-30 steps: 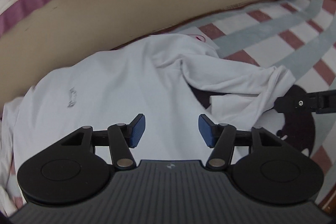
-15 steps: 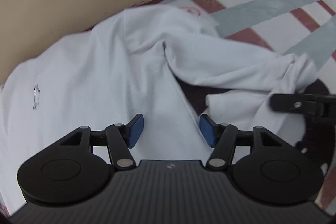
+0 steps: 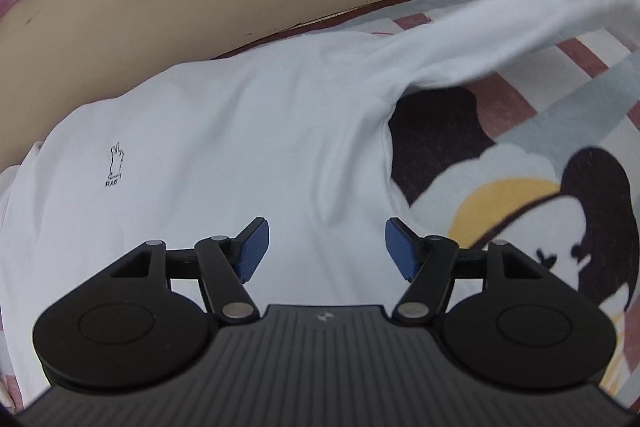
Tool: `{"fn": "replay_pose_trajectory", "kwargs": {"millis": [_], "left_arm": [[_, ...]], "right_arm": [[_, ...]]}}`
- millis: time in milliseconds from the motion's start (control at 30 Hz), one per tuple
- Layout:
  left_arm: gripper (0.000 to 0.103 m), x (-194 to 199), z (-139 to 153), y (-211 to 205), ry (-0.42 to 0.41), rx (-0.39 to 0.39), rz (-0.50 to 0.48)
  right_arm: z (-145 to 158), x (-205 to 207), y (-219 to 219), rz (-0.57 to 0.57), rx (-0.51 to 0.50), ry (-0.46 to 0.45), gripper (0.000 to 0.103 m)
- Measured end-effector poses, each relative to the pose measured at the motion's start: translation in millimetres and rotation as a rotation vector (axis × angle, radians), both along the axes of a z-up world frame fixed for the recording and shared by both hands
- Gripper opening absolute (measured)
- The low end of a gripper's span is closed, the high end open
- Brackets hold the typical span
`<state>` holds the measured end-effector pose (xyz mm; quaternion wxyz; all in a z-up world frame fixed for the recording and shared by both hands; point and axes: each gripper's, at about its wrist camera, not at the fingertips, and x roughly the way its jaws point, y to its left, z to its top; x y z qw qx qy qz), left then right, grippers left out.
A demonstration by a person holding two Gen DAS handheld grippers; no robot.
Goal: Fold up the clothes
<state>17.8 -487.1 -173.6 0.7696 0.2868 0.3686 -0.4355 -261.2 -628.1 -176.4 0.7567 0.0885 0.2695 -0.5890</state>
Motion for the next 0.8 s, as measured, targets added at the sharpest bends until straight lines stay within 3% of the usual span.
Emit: {"fn": "replay_pose_trajectory", "kwargs": {"millis": [100, 233, 333, 400, 433, 500, 567, 600, 633, 667, 700, 800], "left_arm": [[0.064, 2, -8, -4, 0.040, -0.009, -0.004], [0.064, -2, -10, -20, 0.061, -0.037, -0.038], [0.065, -6, -12, -38, 0.042, -0.038, -0.059], [0.067, -5, -16, -49, 0.020, -0.032, -0.060], [0.068, -3, -18, -54, 0.006, -0.024, -0.057], [0.071, 0, -24, -62, -0.020, -0.014, -0.053], [0.074, 4, -27, -64, -0.032, -0.030, -0.058], [0.058, 6, -27, -63, -0.030, -0.043, -0.068], [0.036, 8, -27, -62, -0.030, -0.051, -0.072], [0.005, 11, -25, -61, -0.037, -0.049, -0.059], [0.004, 14, -20, -57, -0.034, -0.063, -0.029], [0.004, 24, -1, -28, 0.020, -0.239, 0.106]], "right_arm": [[-30, -10, -22, -0.061, 0.217, -0.003, 0.010], [-47, -29, -35, -0.179, 0.295, -0.029, 0.011], [-48, -58, -39, -0.299, 0.332, -0.119, 0.014], [-44, -83, -35, -0.332, 0.388, -0.241, 0.025], [-44, -95, -33, -0.338, 0.420, -0.314, 0.025], [-47, -113, -26, -0.291, 0.506, -0.510, 0.029], [-57, -120, -19, -0.211, 0.602, -0.683, 0.043], [-63, -116, -17, -0.175, 0.644, -0.741, 0.048], [-69, -111, -17, -0.147, 0.680, -0.776, 0.049], [-75, -105, -17, -0.119, 0.716, -0.811, 0.049], [-80, -99, -17, -0.103, 0.738, -0.826, 0.049], [-88, -81, -16, -0.105, 0.729, -0.772, 0.049]]}}
